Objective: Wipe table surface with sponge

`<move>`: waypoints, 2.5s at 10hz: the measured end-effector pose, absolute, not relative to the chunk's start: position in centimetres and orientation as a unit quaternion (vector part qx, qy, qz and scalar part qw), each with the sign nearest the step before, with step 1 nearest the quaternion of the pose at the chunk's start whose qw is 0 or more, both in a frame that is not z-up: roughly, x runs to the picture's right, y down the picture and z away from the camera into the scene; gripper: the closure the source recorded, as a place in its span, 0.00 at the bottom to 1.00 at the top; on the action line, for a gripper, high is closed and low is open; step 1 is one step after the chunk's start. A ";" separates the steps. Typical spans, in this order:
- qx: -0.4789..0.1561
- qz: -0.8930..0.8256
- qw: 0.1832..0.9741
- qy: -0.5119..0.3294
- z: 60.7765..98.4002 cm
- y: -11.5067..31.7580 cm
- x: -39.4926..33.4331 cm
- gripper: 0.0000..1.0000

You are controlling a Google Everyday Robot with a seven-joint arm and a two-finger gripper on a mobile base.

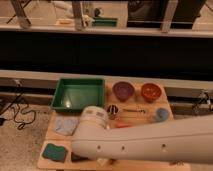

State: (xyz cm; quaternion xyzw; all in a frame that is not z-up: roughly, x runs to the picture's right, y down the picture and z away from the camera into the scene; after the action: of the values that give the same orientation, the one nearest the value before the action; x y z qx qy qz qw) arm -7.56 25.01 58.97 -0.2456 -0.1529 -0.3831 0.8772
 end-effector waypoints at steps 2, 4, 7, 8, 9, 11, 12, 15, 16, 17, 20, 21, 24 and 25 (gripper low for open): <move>-0.257 -0.386 0.869 -0.175 60.3 24.6 -11.2 0.20; -0.285 -0.361 0.865 -0.201 62.6 23.4 -12.7 0.20; -0.317 -0.324 0.866 -0.211 65.1 22.7 -12.2 0.20; -0.317 -0.323 0.866 -0.211 65.0 22.7 -12.2 0.20; -0.318 -0.323 0.866 -0.211 65.0 22.7 -12.3 0.20; -0.318 -0.323 0.866 -0.211 65.0 22.7 -12.2 0.20; -0.318 -0.323 0.866 -0.211 65.0 22.7 -12.2 0.20; -0.328 -0.326 0.858 -0.223 65.1 23.6 -12.9 0.20; -0.333 -0.332 0.851 -0.232 65.1 24.3 -14.1 0.20; -0.338 -0.335 0.847 -0.238 65.1 24.8 -15.4 0.20; -0.353 -0.355 0.827 -0.256 64.5 26.5 -20.7 0.20; -0.354 -0.363 0.821 -0.262 64.2 27.0 -22.3 0.20; -0.357 -0.373 0.812 -0.275 64.7 28.6 -24.1 0.20; -0.361 -0.360 0.815 -0.275 65.9 29.1 -23.9 0.20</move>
State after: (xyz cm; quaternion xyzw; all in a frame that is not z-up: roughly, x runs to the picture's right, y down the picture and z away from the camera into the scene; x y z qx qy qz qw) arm -23.92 29.14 65.85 -0.3613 -0.2750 -0.3604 0.8148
